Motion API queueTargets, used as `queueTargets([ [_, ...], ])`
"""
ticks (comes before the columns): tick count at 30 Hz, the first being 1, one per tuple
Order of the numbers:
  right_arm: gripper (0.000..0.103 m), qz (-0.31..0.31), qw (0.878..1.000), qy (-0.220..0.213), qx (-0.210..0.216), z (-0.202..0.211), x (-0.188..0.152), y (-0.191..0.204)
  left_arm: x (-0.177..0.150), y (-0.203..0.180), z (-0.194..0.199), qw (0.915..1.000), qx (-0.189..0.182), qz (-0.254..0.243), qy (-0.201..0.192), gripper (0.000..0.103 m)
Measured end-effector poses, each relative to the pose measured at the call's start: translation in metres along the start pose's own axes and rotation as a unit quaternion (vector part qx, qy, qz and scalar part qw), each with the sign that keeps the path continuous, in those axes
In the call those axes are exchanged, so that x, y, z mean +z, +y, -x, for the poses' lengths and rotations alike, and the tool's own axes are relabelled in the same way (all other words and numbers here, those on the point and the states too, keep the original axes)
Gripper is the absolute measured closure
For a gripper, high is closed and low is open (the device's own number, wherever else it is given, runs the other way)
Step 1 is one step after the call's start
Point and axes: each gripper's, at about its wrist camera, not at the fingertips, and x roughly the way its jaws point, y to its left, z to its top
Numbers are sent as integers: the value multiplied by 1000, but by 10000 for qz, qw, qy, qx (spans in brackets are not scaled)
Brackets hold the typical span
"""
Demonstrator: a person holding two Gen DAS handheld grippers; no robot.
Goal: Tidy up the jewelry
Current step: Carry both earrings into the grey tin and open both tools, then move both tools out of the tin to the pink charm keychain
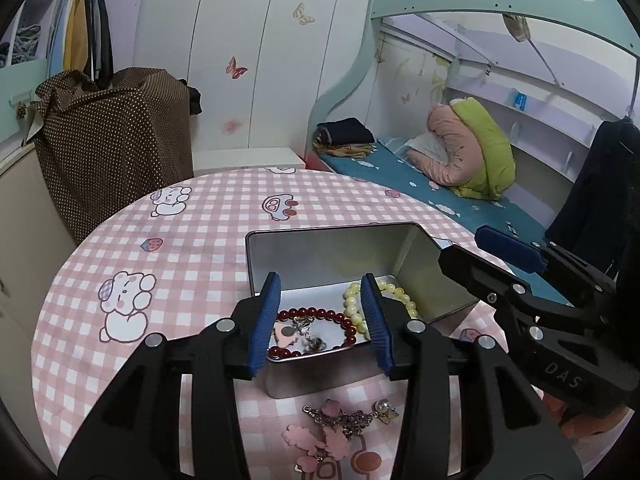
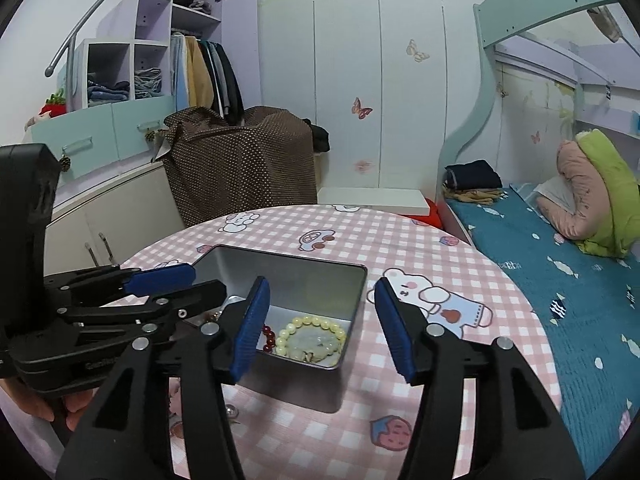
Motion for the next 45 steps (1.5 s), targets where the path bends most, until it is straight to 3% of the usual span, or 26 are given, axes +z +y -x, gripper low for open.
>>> queueTargets([
  [10, 48, -23, 9999, -43, -99, 12, -3, 0, -1, 3, 14, 9999, 99, 66, -82, 60],
  [17, 44, 21, 9998, -69, -179, 21, -6, 3, -5, 4, 27, 9997, 159, 82, -142, 53],
  [21, 44, 108, 9999, 32, -128, 24, -12, 8, -10, 5, 36, 9996, 225, 20, -180, 52],
  [28, 44, 545, 9978, 350, 121, 26, -26, 29, -28, 18, 55, 9983, 533, -40, -221, 37],
  [31, 44, 859, 9942, 592, 272, 24, -39, 42, -36, 29, 60, 9978, 645, 21, -168, 36],
  [40, 69, 1050, 9857, 1223, 485, 0, -60, 54, -60, 49, 66, 9969, 737, 256, 85, 29],
  [45, 73, 1100, 9797, 1486, 774, -7, -60, 57, -70, 48, 61, 9975, 623, 247, 240, 28],
])
